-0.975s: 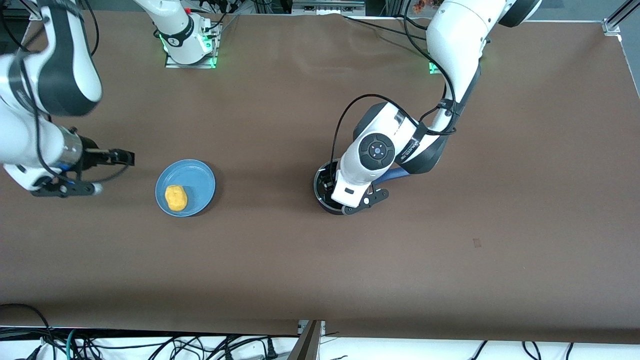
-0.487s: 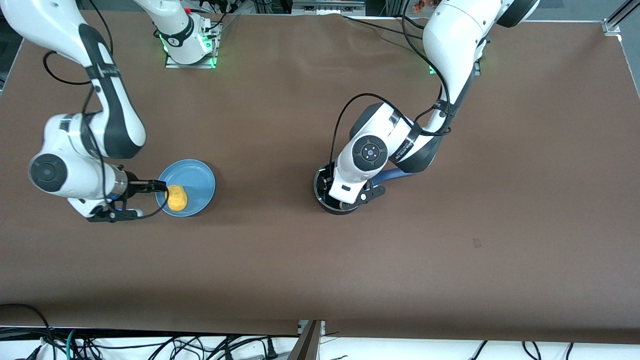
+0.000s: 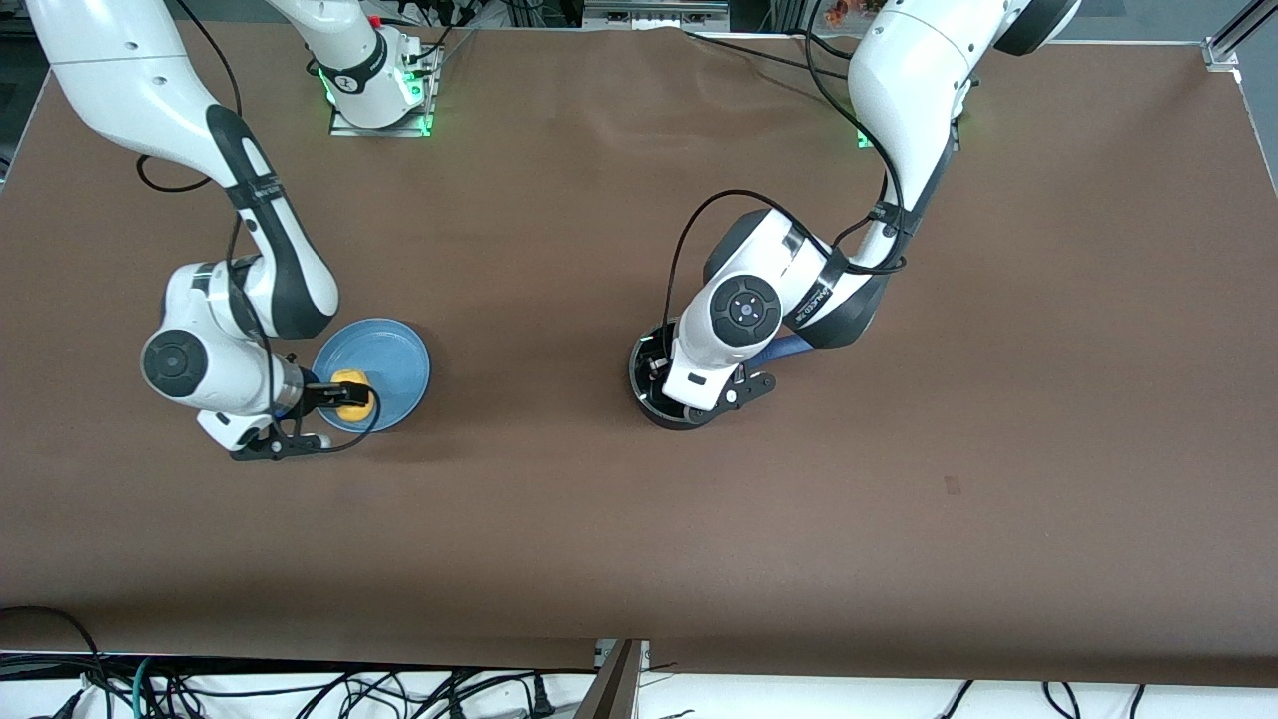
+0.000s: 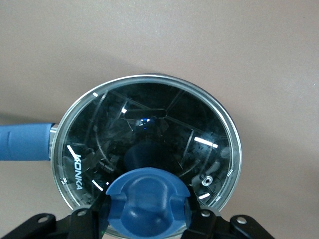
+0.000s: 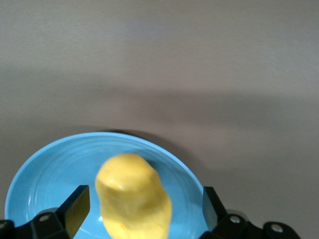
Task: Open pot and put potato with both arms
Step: 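Grasp the lid knob with the left gripper while the right gripper reaches the potato, then lift the glass lid off the pot and set it beside with the left gripper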
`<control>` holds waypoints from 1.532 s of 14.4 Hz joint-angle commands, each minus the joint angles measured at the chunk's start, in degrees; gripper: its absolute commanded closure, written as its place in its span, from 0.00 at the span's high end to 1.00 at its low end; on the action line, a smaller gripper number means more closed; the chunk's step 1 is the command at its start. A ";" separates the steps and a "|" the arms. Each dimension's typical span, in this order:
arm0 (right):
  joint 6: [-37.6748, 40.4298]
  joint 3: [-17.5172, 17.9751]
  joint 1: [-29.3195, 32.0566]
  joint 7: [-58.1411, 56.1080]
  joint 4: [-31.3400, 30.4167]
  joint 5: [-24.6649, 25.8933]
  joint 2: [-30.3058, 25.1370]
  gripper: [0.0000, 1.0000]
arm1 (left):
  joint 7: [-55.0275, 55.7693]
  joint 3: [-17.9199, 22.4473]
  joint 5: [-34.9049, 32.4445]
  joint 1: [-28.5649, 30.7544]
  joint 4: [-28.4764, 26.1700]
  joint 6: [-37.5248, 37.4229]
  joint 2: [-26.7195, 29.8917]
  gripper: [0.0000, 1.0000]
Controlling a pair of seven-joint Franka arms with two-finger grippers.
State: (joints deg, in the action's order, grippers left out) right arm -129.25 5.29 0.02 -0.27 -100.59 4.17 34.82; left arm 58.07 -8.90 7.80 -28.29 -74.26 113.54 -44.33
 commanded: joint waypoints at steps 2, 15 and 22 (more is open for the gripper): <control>-1.36 0.16 -1.51 -1.31 -0.66 0.66 0.51 1.00 | -3.13 0.11 0.72 0.60 0.16 -1.92 0.91 0.00; -0.74 -0.10 -1.60 -3.51 -2.07 0.93 0.25 0.52 | -50.17 0.72 1.27 29.04 -0.36 -29.78 14.71 0.00; 6.87 2.34 -1.69 -3.08 3.36 0.58 -2.30 0.26 | -64.56 0.37 -7.63 38.57 -33.95 -5.60 30.50 0.00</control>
State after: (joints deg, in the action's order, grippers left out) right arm -127.68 5.46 -1.75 -3.13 -100.02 4.55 34.82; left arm -4.44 -7.68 1.59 9.90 -89.25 95.64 -24.46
